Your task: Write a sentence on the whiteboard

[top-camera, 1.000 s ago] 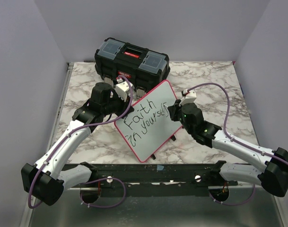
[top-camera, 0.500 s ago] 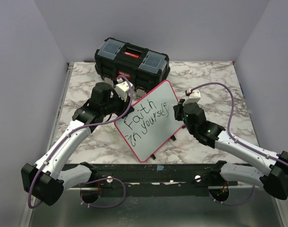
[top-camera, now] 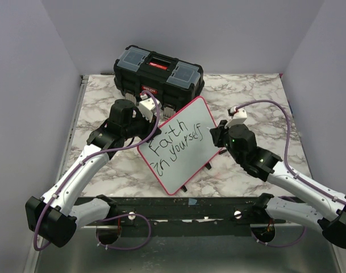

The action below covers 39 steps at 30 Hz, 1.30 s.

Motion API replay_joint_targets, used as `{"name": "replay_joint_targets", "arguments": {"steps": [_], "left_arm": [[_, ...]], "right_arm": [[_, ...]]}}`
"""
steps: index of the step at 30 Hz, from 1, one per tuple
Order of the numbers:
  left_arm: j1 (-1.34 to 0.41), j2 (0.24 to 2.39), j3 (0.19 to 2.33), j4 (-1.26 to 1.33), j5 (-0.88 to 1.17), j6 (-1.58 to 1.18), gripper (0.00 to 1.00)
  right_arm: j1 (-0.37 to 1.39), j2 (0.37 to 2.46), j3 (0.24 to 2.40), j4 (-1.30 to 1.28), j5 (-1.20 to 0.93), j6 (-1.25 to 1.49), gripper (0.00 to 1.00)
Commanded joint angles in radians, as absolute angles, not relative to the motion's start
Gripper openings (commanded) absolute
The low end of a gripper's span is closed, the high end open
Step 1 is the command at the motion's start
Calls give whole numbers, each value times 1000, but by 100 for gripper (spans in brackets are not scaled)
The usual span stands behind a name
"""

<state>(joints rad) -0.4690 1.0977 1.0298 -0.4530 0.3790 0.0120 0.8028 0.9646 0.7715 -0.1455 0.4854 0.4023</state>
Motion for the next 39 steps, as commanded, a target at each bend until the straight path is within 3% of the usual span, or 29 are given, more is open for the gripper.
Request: {"name": "replay_joint_targets", "arguments": {"steps": [1,19,39], "left_arm": [[-474,1075,1031,-437,364,65,0],[-474,1069,1028,-433,368,63,0],[-474,1067,1028,-432,365,64,0]], "right_arm": [[795,949,792,-215,382,418,0],[861,924,777,-300,247,483,1],[1329,1032,707,-97,467,399,1]]}}
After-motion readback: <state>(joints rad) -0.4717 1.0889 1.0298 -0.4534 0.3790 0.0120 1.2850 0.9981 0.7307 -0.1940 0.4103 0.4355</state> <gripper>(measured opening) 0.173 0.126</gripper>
